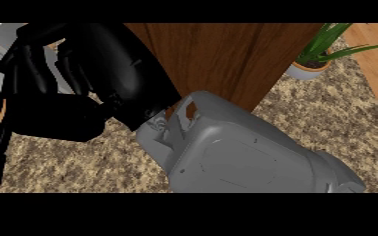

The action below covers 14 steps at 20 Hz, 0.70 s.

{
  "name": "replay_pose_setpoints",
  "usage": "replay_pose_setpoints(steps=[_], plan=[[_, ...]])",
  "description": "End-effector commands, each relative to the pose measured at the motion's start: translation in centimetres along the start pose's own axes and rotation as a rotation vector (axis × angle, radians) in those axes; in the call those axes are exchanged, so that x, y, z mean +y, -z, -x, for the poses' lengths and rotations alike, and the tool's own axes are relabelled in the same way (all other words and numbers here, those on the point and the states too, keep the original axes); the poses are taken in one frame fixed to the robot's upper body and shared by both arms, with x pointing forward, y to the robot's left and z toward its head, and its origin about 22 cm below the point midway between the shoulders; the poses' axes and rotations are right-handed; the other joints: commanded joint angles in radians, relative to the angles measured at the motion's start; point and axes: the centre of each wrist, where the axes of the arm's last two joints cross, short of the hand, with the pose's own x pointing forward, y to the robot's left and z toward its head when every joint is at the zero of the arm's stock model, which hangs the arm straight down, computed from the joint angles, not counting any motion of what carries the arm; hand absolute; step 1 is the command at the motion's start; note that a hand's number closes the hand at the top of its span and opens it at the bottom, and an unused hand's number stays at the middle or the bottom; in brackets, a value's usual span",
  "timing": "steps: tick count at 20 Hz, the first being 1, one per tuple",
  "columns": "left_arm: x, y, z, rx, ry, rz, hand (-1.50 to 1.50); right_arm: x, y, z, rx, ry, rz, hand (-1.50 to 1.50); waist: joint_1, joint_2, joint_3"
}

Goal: Pick up the wine, place it into the cabinet and close the cabinet

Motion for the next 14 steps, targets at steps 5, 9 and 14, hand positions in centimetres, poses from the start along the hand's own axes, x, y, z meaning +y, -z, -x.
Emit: replay_pose_setpoints(steps=[5,9,14], plan=[[-0.1,0.5,-0.7,-0.005,0.013,0.007,-1.5,-4.6,4.0,4.1,0.055,0.014,0.054,1.5,-0.009,0.0,0.002],[-0.7,-0.8,0.0,-0.008,0.026,-0.017,-1.5,-5.8,3.8,6.2,0.08,-0.031,0.057,1.5,-0.013,-0.002,0.002],[-0.1,0.0,0.4,-0.01,0.008,0.008,-1.5,-7.9,5.0,7.9,0.069,-0.03,0.104,1.5,0.0,0.005,0.001]])
